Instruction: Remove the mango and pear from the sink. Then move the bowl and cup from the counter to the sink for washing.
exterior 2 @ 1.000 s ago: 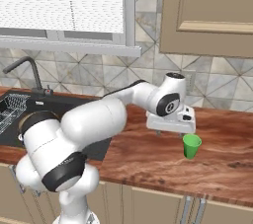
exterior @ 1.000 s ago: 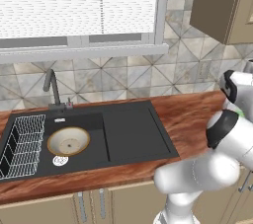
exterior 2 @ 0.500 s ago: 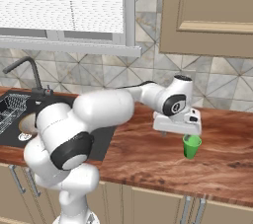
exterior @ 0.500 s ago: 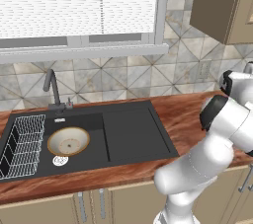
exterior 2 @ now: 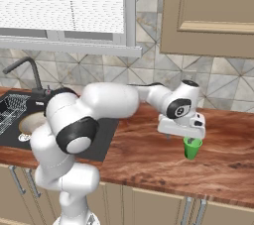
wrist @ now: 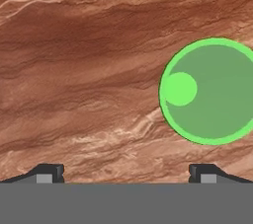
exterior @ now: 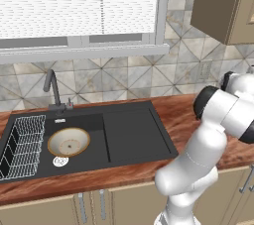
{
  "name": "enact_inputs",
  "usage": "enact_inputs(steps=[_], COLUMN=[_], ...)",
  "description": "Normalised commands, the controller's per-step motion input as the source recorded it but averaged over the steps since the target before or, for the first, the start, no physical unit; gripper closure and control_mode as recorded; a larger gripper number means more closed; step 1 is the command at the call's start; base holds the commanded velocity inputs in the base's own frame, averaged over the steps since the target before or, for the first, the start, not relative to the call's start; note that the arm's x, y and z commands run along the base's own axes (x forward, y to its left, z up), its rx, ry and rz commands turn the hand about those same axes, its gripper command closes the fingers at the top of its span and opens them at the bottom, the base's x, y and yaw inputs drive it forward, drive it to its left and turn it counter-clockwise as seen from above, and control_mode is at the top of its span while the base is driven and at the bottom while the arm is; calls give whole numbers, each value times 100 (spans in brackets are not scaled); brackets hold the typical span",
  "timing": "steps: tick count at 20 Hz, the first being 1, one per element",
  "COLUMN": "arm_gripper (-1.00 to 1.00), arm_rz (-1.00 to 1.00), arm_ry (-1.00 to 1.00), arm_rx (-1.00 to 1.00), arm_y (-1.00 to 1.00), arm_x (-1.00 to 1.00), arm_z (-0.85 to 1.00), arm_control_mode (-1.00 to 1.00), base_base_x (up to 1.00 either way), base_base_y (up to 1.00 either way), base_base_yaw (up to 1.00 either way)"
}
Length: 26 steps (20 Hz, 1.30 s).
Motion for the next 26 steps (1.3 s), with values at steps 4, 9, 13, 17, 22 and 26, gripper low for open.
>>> enact_inputs(steps=[4,9,13,17,22,26], arm_gripper=[-100,-100,-100,-100,-100,-100], arm_rz=[3,4,1,0,0,0], arm_ry=[-4,-6,-6,-5,-1,-4], arm_rx=[2,1,0,0,0,-2], arm_y=[-9,-10,-4,-1,-1,-2], arm_x=[17,20,13,10,17,18], arm_z=[-12,-12,-17,-17,-14,-17], arm_control_mode=[-100,-100,-100,-100,-100,-100], base_base_x=[0,0,0,0,0,0], base_base_y=[0,0,0,0,0,0], base_base_yaw=[0,0,0,0,0,0])
